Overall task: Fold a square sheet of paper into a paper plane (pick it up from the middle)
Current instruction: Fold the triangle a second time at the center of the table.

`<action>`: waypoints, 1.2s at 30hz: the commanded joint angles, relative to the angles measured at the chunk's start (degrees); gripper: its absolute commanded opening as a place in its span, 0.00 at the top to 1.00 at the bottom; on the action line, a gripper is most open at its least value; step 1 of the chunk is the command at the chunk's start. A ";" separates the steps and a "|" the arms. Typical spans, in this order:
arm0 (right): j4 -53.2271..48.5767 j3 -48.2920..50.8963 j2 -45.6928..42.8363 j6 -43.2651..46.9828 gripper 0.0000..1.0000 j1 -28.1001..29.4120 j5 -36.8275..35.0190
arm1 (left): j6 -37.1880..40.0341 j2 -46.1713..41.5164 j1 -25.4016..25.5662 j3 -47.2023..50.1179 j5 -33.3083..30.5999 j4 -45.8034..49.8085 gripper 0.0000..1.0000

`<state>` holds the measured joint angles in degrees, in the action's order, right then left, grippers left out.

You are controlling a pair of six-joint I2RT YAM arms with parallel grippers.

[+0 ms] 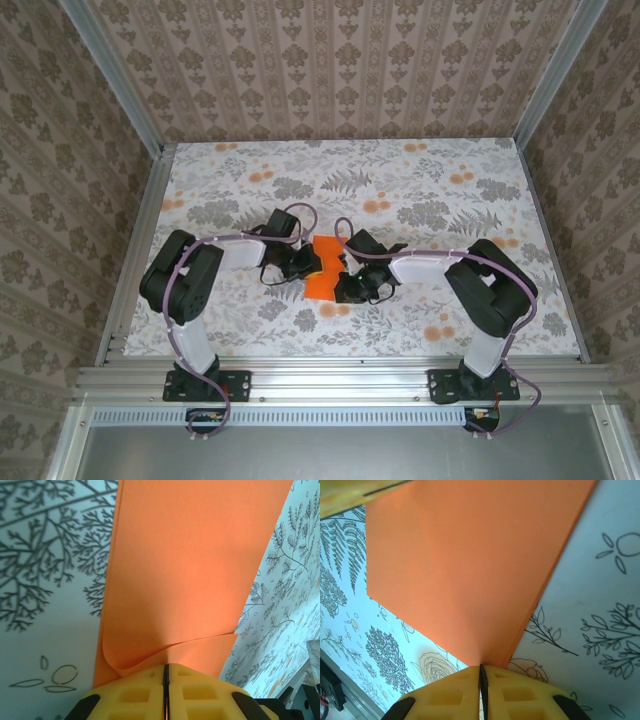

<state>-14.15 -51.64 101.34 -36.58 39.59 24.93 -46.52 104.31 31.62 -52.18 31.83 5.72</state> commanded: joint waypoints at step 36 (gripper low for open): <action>-8.20 -14.89 11.41 0.74 0.88 -0.92 -3.91 | 1.61 1.96 -2.35 1.22 -2.87 1.00 0.92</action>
<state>-21.02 -68.23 111.66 -36.21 38.87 19.90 -44.18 104.31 28.84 -52.40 29.76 3.68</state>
